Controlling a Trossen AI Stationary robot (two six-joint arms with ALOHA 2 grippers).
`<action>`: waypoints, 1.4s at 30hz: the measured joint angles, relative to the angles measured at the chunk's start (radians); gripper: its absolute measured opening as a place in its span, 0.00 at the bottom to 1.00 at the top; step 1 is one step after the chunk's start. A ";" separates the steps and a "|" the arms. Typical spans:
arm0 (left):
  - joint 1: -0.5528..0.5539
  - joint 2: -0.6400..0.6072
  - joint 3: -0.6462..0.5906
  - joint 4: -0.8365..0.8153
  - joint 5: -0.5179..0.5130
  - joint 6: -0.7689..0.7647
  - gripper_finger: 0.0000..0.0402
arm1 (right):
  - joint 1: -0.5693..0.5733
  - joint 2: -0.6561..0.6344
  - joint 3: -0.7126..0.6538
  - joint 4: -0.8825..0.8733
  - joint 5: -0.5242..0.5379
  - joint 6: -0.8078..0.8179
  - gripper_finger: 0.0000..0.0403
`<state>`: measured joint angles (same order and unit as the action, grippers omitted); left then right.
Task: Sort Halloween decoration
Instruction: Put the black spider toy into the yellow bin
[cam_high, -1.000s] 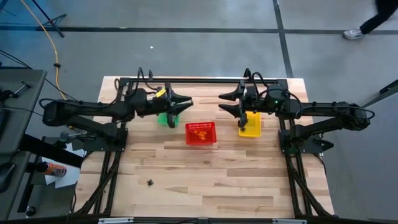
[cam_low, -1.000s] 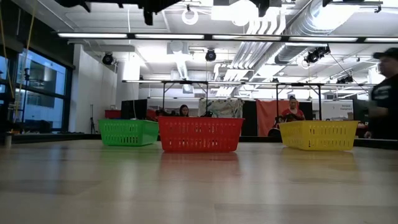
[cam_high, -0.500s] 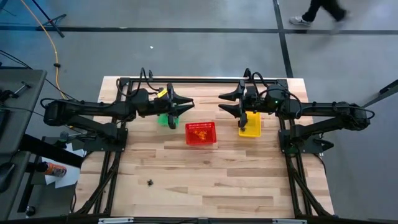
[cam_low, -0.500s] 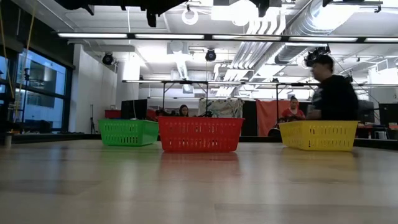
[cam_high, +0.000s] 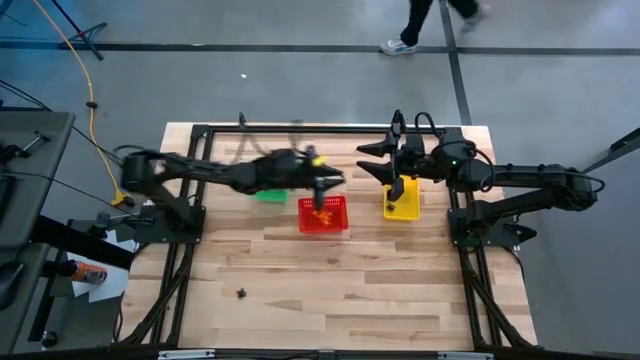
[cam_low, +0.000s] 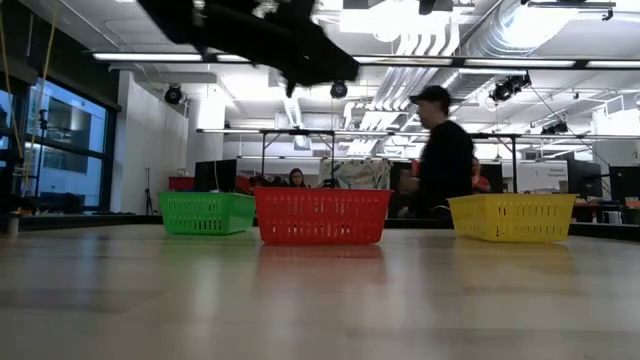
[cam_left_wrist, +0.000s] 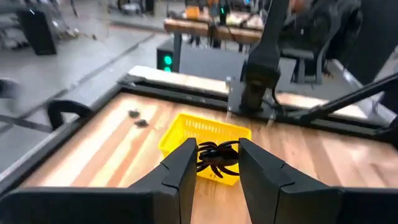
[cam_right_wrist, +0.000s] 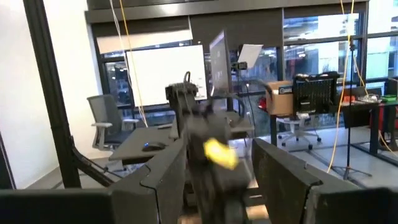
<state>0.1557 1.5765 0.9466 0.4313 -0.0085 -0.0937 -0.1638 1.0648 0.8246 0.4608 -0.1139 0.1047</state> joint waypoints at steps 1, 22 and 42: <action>-0.003 0.060 0.044 0.004 0.005 0.001 0.24 | 0.000 -0.003 0.000 0.002 0.000 0.000 0.44; -0.015 0.826 0.790 0.032 0.009 0.065 0.26 | 0.000 -0.010 0.000 0.014 0.081 0.009 0.44; 0.038 0.627 0.797 -0.453 -0.003 0.189 0.56 | 0.000 -0.028 0.000 0.021 0.084 -0.052 0.44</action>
<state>0.1934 2.2030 1.7435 -0.0220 -0.0112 0.0953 -0.1640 1.0365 0.8246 0.4813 -0.0297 0.0532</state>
